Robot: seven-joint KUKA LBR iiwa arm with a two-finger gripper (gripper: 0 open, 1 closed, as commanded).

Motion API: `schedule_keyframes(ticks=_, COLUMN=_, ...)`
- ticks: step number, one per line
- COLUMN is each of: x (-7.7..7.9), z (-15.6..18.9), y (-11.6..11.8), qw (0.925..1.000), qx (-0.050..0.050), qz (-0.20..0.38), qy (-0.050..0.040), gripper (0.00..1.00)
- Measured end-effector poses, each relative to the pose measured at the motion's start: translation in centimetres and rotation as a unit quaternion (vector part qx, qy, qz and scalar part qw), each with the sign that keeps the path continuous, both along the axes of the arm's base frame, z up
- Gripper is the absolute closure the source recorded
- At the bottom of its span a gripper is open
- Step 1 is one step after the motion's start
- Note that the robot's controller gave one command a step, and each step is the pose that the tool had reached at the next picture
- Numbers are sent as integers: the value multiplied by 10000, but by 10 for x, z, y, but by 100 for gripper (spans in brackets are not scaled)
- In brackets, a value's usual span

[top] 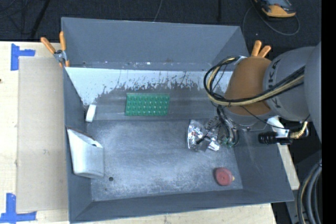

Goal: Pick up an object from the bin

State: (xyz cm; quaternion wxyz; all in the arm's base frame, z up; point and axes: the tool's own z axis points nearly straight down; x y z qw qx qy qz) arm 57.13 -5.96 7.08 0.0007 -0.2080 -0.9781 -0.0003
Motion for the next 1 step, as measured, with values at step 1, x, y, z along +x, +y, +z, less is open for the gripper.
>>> schedule_keyframes(ticks=1, x=16, z=147, y=3, qw=9997, qx=-8, qz=-241, qy=-52, gripper=100)
